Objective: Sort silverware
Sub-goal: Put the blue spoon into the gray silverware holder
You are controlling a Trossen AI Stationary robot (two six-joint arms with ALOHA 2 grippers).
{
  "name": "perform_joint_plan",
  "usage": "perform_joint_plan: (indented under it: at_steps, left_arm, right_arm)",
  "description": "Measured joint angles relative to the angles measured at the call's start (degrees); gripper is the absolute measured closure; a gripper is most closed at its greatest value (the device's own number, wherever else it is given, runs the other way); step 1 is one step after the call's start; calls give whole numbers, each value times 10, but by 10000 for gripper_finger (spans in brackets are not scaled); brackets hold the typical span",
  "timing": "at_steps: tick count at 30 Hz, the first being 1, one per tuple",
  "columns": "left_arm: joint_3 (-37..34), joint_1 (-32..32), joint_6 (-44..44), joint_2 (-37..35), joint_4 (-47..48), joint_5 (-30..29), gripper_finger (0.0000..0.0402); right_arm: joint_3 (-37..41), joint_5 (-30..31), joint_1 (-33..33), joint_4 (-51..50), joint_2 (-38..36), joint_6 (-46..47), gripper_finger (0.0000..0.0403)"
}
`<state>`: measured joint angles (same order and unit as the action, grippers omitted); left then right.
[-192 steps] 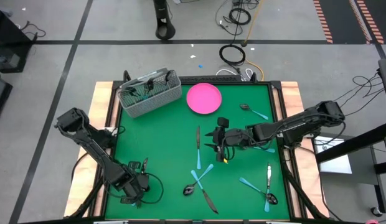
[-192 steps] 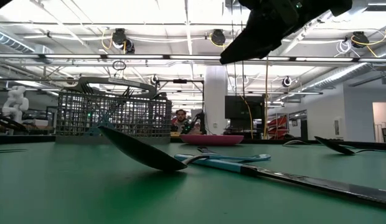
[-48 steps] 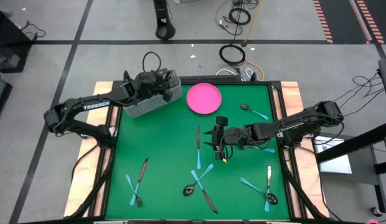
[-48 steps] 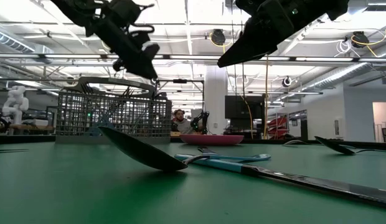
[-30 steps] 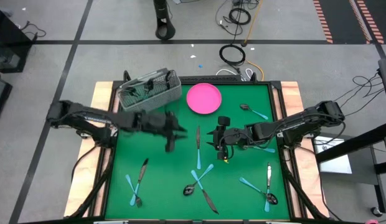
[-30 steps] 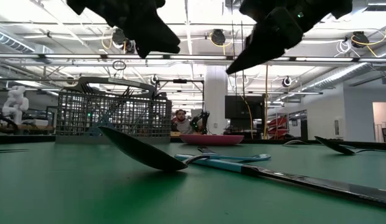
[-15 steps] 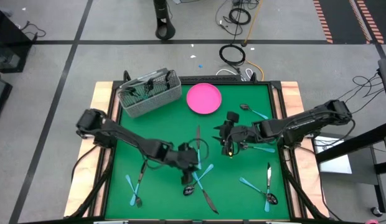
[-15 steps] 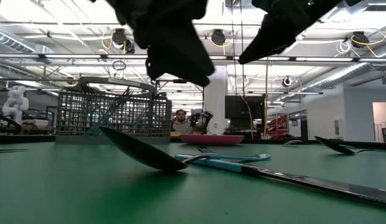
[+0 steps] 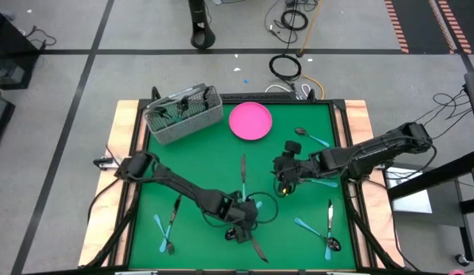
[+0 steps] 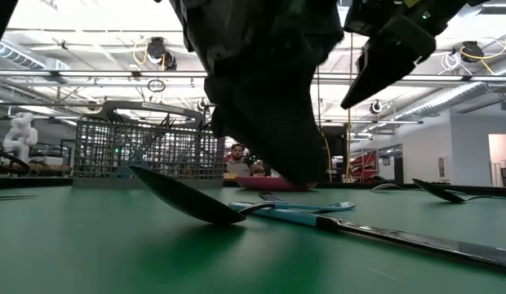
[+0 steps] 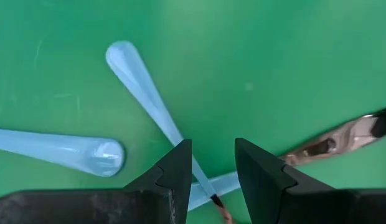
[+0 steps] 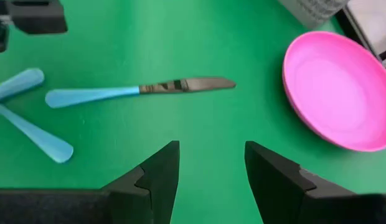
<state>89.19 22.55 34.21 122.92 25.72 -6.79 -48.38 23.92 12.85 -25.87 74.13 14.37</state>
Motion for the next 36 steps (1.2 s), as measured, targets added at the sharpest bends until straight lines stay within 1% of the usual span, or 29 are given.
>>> perform_joint_plan:
  at_steps: [6, 10, 12, 14, 15, 19, 21, 25, 30, 34, 36]
  left_arm:
    - [34, 0, 2, 11, 50, -20, 279]
    - [44, 1, 11, 11, 70, -18, 279]
    - [42, 2, 11, 11, 73, -14, 279]
    - [40, 5, 11, 11, 80, -13, 279]
    - [40, 6, 11, 11, 81, -12, 279]
    - [40, 10, 4, 11, 78, -12, 279]
    - [40, 10, 0, 11, 79, -12, 279]
    - [40, 10, -5, 15, 78, -12, 279]
    - [40, 10, -4, 23, 63, 0, 279]
    - [40, 9, -1, 33, 53, 7, 279]
    - [40, 6, -1, 38, 52, 11, 279]
  right_arm:
    - [0, 0, 16, -15, 0, 4, 232]
    - [0, 5, 22, -16, -5, -3, 232]
    - [0, 16, 26, -15, -16, -3, 232]
    - [0, 13, 32, -16, -30, 4, 232]
    - [0, 6, 38, -18, -37, 13, 232]
    - [0, -72, 68, -22, -61, 62, 232]
    - [0, -83, 89, -20, -63, 73, 232]
    - [0, -91, 123, 10, -64, 46, 232]
    - [0, -90, 144, 76, -76, 3, 232]
    - [0, -88, 156, 85, -88, -1, 232]
    - [0, -76, 162, 85, -89, -1, 232]
